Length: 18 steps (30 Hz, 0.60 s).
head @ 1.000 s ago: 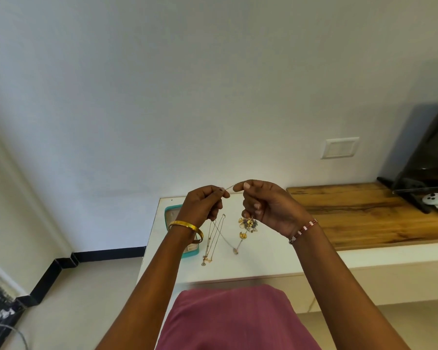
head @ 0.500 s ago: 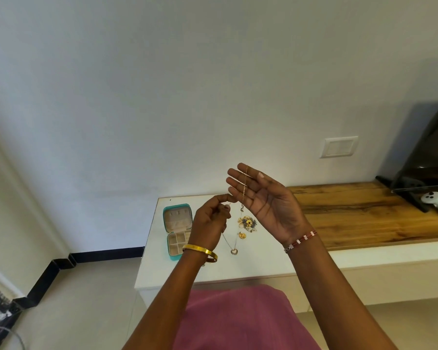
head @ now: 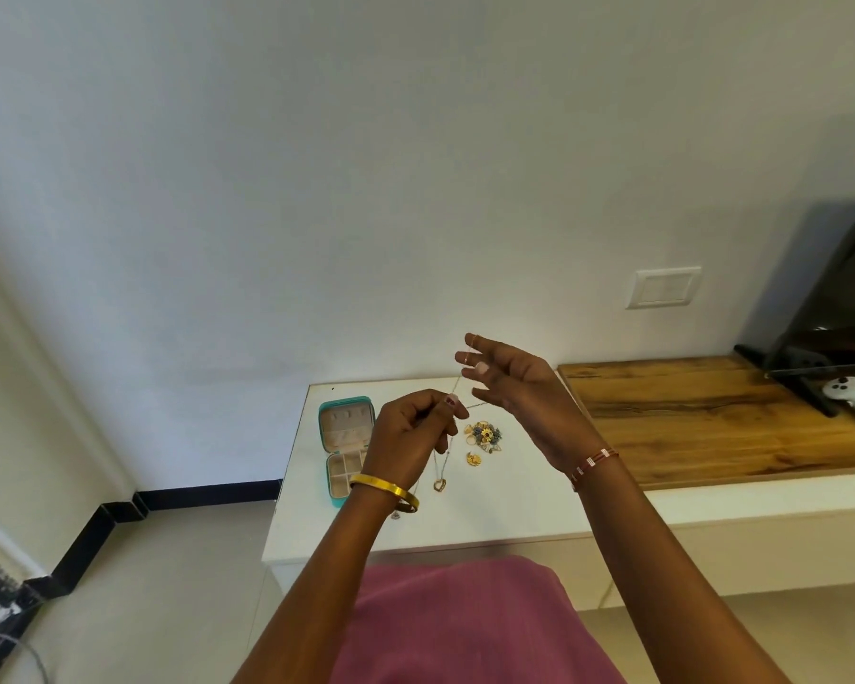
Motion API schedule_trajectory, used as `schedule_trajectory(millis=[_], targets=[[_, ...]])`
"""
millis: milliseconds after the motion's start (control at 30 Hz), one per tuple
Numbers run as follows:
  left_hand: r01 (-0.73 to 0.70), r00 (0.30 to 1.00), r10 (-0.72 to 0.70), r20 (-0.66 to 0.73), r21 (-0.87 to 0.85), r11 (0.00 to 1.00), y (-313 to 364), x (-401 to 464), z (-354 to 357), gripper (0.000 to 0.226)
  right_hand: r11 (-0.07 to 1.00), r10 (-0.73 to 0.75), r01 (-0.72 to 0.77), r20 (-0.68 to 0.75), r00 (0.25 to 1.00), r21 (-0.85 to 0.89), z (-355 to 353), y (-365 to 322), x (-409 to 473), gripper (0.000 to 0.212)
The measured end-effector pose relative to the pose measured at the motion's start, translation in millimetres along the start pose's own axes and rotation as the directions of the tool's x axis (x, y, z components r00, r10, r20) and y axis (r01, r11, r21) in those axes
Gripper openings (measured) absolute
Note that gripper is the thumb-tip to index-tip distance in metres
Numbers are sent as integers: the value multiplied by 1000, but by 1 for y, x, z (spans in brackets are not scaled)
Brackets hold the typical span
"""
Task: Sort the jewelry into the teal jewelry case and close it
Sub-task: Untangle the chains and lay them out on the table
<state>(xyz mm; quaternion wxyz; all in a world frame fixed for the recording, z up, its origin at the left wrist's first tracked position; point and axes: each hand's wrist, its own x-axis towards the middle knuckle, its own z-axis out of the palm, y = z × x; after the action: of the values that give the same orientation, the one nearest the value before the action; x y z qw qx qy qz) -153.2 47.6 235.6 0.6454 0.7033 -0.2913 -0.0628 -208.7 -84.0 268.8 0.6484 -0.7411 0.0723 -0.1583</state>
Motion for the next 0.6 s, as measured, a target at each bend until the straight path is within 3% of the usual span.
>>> schedule_trajectory(millis=[167,333,600], targets=[[102,995,-96,37,-214,971,4,0,-4,28,976,104,-81,106,989,-204,2,8,-6,32],[198,980,-181,80,-358,913,5,-1,-4,27,988,151,-141,196,969,-63,6,19,-16,20],[265,964,-244,104,-384,884,0,-1,-3,26,991,135,-133,150,980,-19,8,30,-20,26]])
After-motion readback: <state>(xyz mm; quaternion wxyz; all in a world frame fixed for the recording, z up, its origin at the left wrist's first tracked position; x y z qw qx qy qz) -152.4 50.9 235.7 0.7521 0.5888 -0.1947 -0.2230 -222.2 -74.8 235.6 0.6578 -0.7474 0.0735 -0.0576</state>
